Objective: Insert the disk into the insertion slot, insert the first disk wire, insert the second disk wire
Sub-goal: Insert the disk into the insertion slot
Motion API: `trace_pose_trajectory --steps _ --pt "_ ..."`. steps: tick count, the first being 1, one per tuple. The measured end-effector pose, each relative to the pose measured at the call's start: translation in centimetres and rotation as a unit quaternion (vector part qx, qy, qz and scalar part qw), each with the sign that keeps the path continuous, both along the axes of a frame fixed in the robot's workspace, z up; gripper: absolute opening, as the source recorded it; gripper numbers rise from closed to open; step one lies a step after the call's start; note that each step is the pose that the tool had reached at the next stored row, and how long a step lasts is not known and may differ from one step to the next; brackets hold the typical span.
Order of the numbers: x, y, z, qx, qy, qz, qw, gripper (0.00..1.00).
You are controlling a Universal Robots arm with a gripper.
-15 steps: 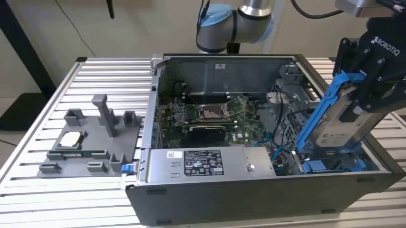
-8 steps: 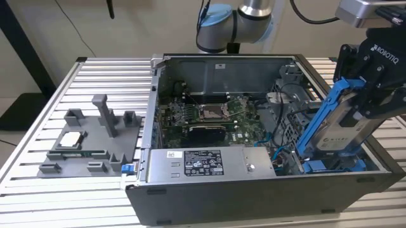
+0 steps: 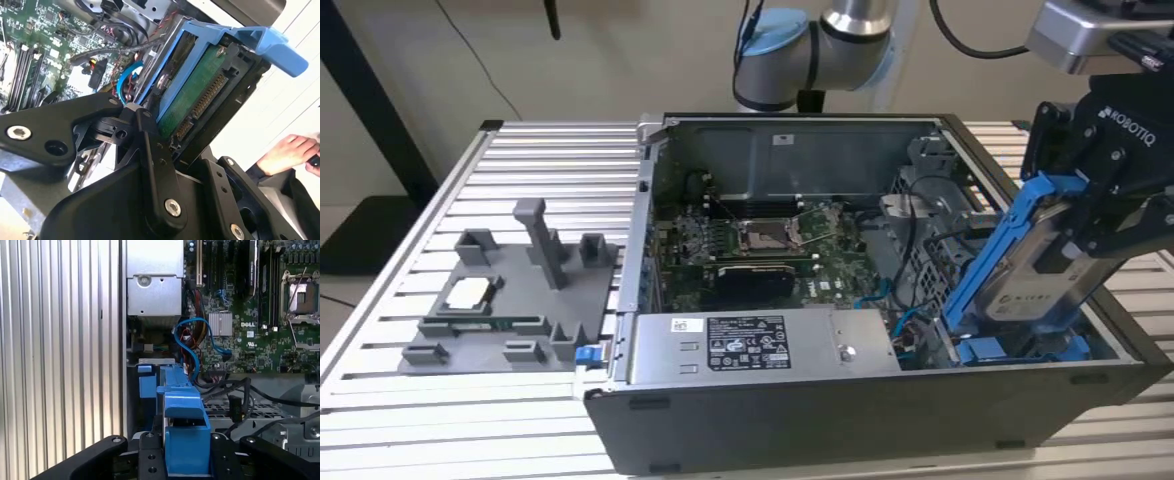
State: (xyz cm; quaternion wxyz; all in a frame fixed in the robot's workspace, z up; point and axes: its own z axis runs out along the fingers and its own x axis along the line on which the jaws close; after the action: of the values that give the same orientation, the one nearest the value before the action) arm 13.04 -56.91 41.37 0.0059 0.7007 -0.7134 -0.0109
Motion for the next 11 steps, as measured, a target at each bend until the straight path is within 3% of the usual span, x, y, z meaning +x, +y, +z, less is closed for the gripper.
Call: trace_pose_trajectory --steps 11 --pt "0.0 -0.01 -1.85 0.0009 -0.0001 0.0 1.0 0.32"
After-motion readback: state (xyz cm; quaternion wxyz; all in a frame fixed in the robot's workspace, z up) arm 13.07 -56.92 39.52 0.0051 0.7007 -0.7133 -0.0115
